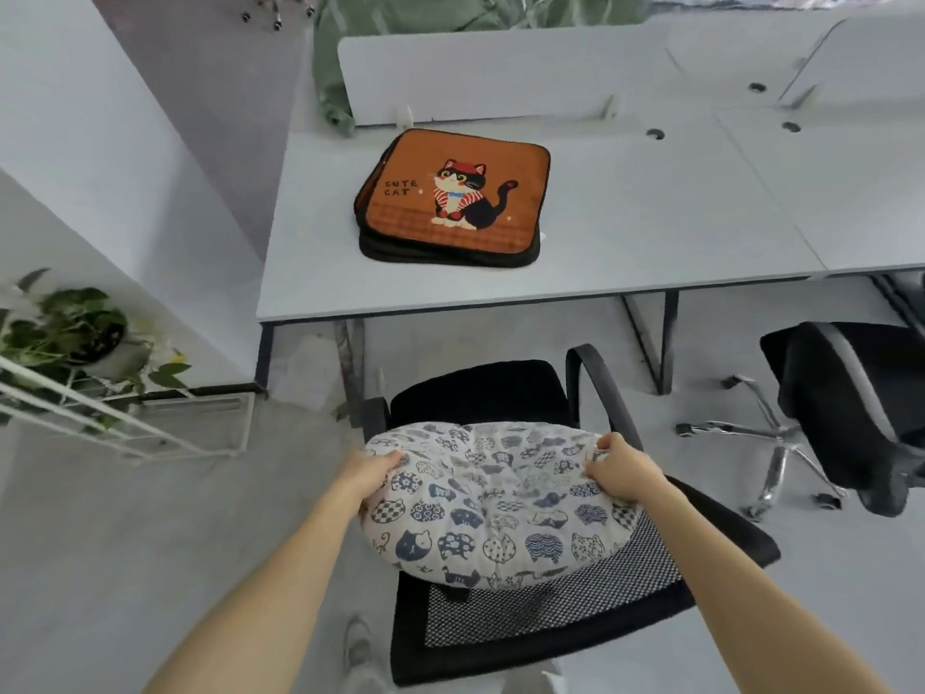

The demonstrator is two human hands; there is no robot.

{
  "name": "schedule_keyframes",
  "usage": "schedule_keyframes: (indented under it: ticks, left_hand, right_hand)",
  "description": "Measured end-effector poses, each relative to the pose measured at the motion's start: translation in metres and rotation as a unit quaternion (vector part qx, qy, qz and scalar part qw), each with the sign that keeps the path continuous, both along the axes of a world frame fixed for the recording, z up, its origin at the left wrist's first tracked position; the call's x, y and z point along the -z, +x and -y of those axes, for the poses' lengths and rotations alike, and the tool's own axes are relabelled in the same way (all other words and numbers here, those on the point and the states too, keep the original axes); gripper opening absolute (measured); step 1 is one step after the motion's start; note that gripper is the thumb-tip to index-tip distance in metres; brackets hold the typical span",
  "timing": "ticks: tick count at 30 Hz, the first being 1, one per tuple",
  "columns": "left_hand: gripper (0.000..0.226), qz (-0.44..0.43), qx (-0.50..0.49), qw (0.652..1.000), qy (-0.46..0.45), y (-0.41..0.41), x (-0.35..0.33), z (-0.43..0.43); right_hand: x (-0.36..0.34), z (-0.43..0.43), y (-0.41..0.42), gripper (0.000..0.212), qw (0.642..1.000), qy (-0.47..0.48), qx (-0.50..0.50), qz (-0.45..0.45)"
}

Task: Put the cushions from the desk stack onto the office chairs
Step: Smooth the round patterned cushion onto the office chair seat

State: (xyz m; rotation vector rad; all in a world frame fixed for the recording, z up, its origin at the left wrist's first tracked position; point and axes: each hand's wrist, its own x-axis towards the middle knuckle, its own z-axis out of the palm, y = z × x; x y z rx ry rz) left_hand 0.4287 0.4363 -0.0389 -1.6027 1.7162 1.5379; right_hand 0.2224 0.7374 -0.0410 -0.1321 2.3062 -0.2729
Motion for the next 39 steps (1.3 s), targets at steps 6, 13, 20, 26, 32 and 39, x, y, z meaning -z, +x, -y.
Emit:
schedule_keyframes:
  ticks: [6,13,20,26,32,39]
  left_hand:
    - [0.054,0.058,-0.062,0.995,-0.057,-0.04,0.033,-0.034]
    - [0.046,0.065,-0.148,0.974,-0.161,-0.067,0.091,-0.039]
    - [0.05,0.049,-0.191,0.96,-0.2,-0.085,0.185,-0.035]
    - [0.039,0.179,-0.132,0.968,-0.113,-0.058,0.282,-0.052]
    - [0.038,0.203,-0.108,0.967,-0.111,-0.07,0.304,-0.046]
    - [0.043,0.194,-0.084,0.972,-0.104,-0.075,0.296,-0.028]
  right_hand:
    - [0.062,-0.007,-0.034,0.047,1.0,-0.015,-0.019,0.0]
    - [0.109,0.023,-0.065,0.057,0.992,-0.119,0.0,-0.047]
    - [0.184,0.044,-0.077,0.073,0.965,-0.174,0.151,-0.129]
    - [0.278,0.039,-0.072,0.067,0.973,-0.058,0.222,-0.035]
    - [0.306,0.033,-0.066,0.064,0.975,0.009,0.216,-0.051]
    - [0.302,0.023,-0.047,0.042,0.966,-0.014,0.252,-0.052]
